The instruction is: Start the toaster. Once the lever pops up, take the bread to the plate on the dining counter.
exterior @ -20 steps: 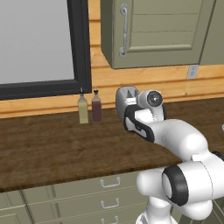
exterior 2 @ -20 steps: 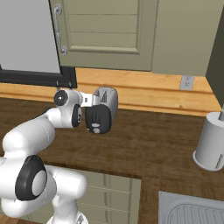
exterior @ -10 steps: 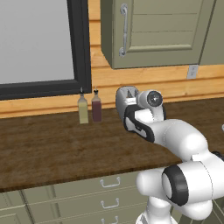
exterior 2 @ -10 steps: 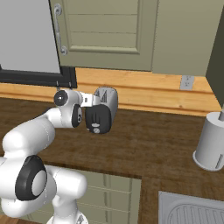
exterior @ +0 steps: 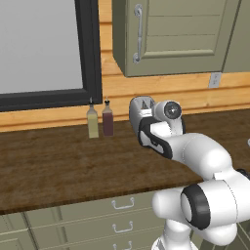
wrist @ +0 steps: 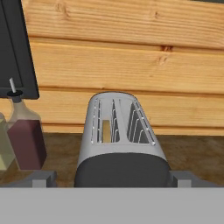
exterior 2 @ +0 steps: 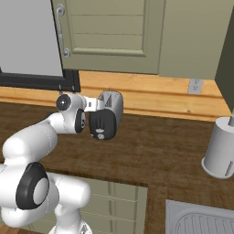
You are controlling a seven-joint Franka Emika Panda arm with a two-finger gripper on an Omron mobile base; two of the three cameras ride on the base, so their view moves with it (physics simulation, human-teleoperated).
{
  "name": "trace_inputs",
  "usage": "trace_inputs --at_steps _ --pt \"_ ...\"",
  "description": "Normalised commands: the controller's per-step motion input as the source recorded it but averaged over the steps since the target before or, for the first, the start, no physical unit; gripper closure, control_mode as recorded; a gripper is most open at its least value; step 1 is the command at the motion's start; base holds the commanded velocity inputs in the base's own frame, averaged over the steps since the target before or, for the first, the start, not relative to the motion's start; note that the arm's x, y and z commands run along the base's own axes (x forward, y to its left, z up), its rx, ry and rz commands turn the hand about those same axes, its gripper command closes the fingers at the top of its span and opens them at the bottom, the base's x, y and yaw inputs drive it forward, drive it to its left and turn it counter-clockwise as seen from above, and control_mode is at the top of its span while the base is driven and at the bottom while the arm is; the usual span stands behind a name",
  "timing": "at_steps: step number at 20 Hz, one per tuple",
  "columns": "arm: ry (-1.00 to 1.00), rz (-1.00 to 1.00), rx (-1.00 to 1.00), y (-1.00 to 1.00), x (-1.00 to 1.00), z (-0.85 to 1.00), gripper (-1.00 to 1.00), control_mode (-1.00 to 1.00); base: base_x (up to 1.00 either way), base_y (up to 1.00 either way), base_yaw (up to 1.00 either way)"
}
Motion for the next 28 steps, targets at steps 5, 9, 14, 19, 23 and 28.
trace_inputs --at_steps 5,9,14,19,23,28 --pt "0.0 0.0 0.0 0.0 0.0 0.0 -1.0 -1.0 0.0 0.0 0.0" --pt "0.0 0.0 0.0 0.0 0.0 0.0 -1.0 -1.0 0.0 0.0 0.0" --pt "0.0 0.0 0.0 0.0 0.0 0.0 -1.0 -1.0 0.0 0.0 0.0" --pt "0.0 0.0 0.0 0.0 0.0 0.0 -1.0 -1.0 0.0 0.0 0.0" --pt "0.0 0.0 0.0 0.0 0.0 0.0 -1.0 -1.0 0.0 0.0 0.0" --pt "0.0 0.0 0.0 0.0 0.0 0.0 -1.0 -1.0 0.0 0.0 0.0"
